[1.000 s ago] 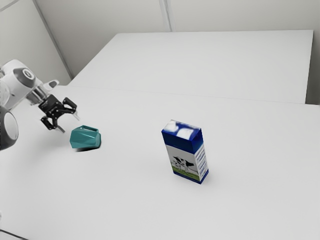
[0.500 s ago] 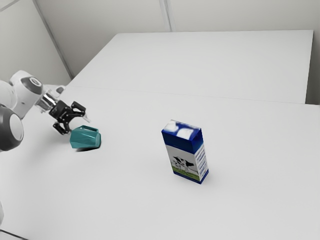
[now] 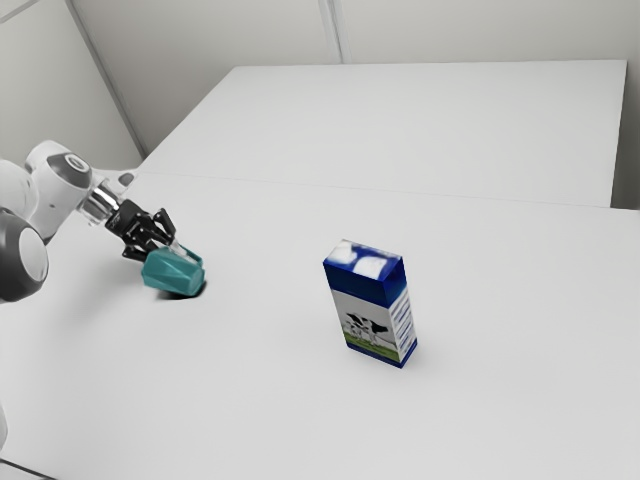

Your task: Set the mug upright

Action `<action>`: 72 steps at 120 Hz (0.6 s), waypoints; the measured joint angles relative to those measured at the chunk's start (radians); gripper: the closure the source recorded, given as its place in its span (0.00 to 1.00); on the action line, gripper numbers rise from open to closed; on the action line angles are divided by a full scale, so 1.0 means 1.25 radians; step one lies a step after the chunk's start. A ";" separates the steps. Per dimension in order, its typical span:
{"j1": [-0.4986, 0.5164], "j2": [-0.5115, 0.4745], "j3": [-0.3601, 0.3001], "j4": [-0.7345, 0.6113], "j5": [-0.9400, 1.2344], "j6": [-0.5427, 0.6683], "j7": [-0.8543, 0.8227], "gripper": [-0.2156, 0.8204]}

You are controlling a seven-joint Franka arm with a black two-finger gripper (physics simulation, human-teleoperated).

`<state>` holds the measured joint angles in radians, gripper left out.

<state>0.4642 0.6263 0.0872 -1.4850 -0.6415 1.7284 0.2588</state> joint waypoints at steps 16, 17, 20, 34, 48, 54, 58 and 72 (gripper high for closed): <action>-0.002 -0.007 -0.019 0.005 0.003 0.002 0.001 0.88; -0.002 -0.007 -0.020 0.005 0.003 0.002 0.000 0.88; -0.004 -0.009 -0.021 0.006 0.003 0.003 0.000 0.89; -0.008 -0.016 -0.033 0.006 0.008 0.004 -0.004 0.93; -0.026 -0.039 -0.041 0.002 0.038 0.006 -0.010 0.95; -0.037 -0.054 -0.042 -0.002 0.058 0.010 -0.013 0.95; -0.047 -0.063 -0.043 -0.003 0.075 0.013 -0.015 0.95; -0.079 -0.106 -0.043 -0.039 0.137 0.041 -0.023 0.96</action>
<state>0.3650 0.4932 0.0329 -1.5338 -0.4697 1.7802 0.2303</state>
